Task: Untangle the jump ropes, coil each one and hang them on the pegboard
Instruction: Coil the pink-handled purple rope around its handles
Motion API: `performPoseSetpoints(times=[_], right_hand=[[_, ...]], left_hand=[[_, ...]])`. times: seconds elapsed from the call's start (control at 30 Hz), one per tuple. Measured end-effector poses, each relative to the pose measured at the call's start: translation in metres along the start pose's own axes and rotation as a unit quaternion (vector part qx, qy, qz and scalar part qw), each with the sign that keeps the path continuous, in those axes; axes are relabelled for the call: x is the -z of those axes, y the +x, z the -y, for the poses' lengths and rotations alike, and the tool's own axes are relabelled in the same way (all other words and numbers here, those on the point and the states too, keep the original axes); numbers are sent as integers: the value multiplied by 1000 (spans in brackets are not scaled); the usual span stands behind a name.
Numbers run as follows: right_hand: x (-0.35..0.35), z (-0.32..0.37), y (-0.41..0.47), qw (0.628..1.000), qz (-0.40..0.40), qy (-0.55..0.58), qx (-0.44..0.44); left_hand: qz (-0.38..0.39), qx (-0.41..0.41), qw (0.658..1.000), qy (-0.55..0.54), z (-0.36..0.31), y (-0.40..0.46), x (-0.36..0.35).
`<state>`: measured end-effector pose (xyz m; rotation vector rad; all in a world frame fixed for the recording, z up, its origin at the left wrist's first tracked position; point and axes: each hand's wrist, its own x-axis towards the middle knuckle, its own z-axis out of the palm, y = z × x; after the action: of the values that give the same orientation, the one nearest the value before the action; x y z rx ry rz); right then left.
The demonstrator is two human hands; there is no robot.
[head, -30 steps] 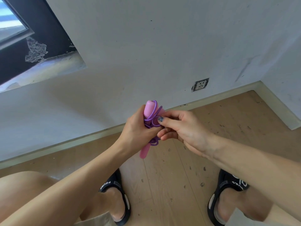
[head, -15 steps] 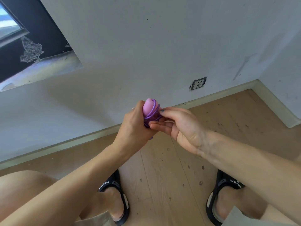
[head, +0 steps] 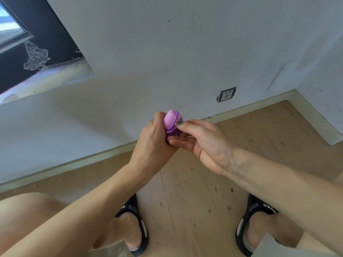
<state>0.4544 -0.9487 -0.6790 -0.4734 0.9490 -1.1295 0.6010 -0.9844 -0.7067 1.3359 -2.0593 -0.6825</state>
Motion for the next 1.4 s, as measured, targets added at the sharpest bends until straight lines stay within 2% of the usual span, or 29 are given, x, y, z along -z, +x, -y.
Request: performPoseSetpoints(times=[0.2, 0.3, 0.37, 0.6, 0.8, 1.0, 1.23, 1.4], right_hand=[[-2, 1, 2, 998, -24, -54, 12], [-3, 2, 2, 993, -40, -105, 20], [-4, 2, 2, 994, -37, -97, 17], [-3, 2, 7, 996, -54, -72, 13], [-5, 1, 8, 998, -55, 29, -30], [-2, -5, 13, 998, -48, -41, -4], [2, -4, 12, 998, -55, 6, -14], [4, -4, 14, 995, -90, -1, -32]], left_hand=[[1, -2, 1000, 5, 1, 1, -2], [22, 27, 999, -10, 0, 0, -1], [31, 53, 998, -29, -3, 0, 0], [30, 62, 997, -38, -7, 1, -2], [36, 58, 998, -9, -2, 7, -3], [27, 62, 998, -6, -1, 8, -8], [3, 8, 987, 160, 9, 9, -12], [4, 9, 985, 172, 11, 9, -14]])
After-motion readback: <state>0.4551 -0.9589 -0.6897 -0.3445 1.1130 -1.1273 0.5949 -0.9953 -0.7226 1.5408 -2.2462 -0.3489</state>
